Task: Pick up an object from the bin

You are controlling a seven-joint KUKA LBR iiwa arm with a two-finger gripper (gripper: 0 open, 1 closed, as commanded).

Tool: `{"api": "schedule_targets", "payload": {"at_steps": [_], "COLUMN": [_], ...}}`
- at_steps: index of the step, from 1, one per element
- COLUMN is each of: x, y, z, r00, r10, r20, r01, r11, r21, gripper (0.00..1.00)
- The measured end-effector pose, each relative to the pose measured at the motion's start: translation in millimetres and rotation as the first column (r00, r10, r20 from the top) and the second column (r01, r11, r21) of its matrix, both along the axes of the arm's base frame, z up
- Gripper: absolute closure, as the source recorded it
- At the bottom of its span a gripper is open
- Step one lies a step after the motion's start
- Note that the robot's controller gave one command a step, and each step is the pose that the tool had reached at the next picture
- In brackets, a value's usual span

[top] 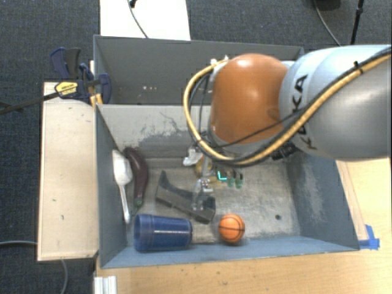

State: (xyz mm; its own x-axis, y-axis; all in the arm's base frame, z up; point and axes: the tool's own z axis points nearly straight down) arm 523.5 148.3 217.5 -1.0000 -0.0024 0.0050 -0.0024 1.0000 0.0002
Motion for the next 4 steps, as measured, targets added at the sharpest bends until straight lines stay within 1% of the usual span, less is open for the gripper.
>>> {"api": "schedule_targets", "payload": {"at_steps": [1,2,3,4], "x": [1.8,-1.9,11.3,9.6], "y": [-0.8,11.4,17.0,8.0], "z": [3.7,-42.8,-108.7,-134.1], "r00": [1.0,1.0,0.994,0.986], "r10": [-0.004,0.021,0.109,-0.165], "r20": [0.007,0.015,0.02,0.01], "r01": [0.004,-0.021,-0.109,0.165], "r11": [1.0,1.0,0.994,0.986], "r21": [0.001,0.003,0.001,0.003], "gripper": [0.0,0.0,0.0,1.0]}}
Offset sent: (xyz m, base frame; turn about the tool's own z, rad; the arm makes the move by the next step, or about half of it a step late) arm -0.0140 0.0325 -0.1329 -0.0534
